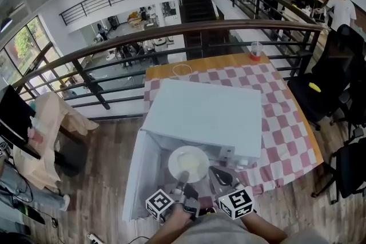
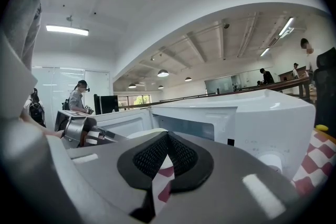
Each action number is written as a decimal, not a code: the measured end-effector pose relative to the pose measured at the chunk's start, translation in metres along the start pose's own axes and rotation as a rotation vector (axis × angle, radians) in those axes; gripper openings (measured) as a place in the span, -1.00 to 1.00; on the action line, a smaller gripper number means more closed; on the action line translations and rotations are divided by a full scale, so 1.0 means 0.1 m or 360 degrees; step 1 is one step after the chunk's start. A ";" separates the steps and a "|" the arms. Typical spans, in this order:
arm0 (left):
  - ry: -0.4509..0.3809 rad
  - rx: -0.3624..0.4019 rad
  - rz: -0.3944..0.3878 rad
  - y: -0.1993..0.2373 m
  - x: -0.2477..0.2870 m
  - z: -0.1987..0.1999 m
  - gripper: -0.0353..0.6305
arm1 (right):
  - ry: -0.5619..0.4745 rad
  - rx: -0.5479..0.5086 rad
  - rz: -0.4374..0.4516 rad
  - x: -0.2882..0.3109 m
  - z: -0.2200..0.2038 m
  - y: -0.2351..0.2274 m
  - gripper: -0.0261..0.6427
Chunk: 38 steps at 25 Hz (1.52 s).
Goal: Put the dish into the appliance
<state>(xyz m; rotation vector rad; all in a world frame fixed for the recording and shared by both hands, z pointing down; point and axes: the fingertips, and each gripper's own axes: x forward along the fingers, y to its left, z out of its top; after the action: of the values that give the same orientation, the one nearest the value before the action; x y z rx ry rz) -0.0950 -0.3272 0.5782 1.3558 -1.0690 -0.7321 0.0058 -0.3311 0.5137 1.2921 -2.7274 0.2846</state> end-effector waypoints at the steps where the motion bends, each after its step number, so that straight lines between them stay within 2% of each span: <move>1: -0.0001 -0.0006 0.0007 0.02 0.03 0.01 -0.81 | 0.0000 0.0002 0.0000 0.02 0.00 -0.01 -0.93; 14: 0.0003 -0.0014 0.0145 0.51 0.70 0.35 -0.81 | 0.0037 -0.0007 0.0029 0.56 -0.01 -0.23 -0.93; 18: 0.0014 -0.0059 0.0210 0.66 0.90 0.43 -0.80 | 0.0058 0.0002 0.0047 0.73 -0.02 -0.26 -0.93; 24: 0.0023 -0.0094 0.0224 0.72 1.15 0.49 -0.81 | 0.0073 0.0033 0.0056 0.86 -0.06 -0.29 -0.93; 33: 0.0031 -0.0067 0.0280 0.83 1.26 0.53 -0.82 | 0.0091 0.0041 0.0064 0.81 -0.09 -0.25 -0.93; 38: 0.0024 -0.0053 0.0389 0.96 1.25 0.56 -0.80 | 0.0098 0.0026 0.0086 0.79 -0.11 -0.18 -0.93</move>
<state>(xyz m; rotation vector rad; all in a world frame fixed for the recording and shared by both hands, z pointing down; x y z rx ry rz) -0.1142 -0.4514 0.6889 1.1754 -1.1811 -0.5558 -0.0300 -0.4000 0.5406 1.1945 -2.7171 0.3463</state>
